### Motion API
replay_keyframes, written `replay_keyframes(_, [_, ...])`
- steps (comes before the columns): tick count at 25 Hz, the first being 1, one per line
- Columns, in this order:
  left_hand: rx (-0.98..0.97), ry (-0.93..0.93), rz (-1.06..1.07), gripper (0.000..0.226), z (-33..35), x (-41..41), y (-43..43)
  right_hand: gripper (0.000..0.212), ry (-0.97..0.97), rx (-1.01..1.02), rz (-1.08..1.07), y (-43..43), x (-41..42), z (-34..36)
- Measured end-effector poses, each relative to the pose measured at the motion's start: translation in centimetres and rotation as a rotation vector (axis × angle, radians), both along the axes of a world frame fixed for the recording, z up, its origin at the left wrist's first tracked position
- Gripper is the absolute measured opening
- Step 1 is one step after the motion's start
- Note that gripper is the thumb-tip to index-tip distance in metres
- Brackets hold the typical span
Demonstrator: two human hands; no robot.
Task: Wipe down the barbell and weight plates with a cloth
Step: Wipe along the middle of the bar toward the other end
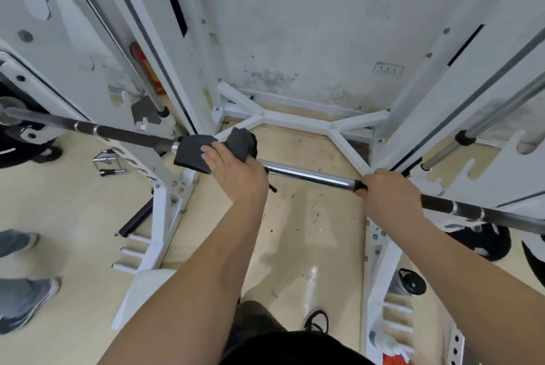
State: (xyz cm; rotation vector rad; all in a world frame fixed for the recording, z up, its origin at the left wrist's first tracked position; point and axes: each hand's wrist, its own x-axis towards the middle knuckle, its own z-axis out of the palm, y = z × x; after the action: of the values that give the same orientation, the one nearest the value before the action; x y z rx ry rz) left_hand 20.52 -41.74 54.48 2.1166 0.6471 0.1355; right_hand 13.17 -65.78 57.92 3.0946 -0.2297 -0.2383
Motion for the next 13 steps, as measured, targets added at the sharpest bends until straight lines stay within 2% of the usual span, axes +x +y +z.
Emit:
replay_keyframes(3, [-0.264,0.05,0.188,0.074,0.9,-0.8,-5.9,0.024,-0.012,-0.01,0.072,-1.2,0.4,0.2])
replay_keyframes(5, [-0.61,0.107,0.269,0.067,1.0,-2.7,-10.6,0.025,-0.006,-0.024,0.107,-1.8,0.7,0.4])
replay_keyframes(6, [-0.811,0.148,0.281,0.054,0.9,-3.9,-12.7,0.023,0.004,-0.024,0.115,-2.0,0.6,0.5])
replay_keyframes(8, [-1.145,0.315,0.157,0.033,0.0,-6.6,-15.8,0.011,0.024,-0.018,0.126,-2.3,0.5,0.8])
replay_keyframes(10, [-1.231,0.364,0.057,0.028,-0.8,-7.6,-16.5,0.008,0.029,-0.004,0.149,-2.6,0.4,0.7])
replay_keyframes(13, [-1.266,0.174,0.138,0.028,-1.3,-5.8,-13.4,0.006,0.003,0.001,0.181,-2.9,0.2,0.4])
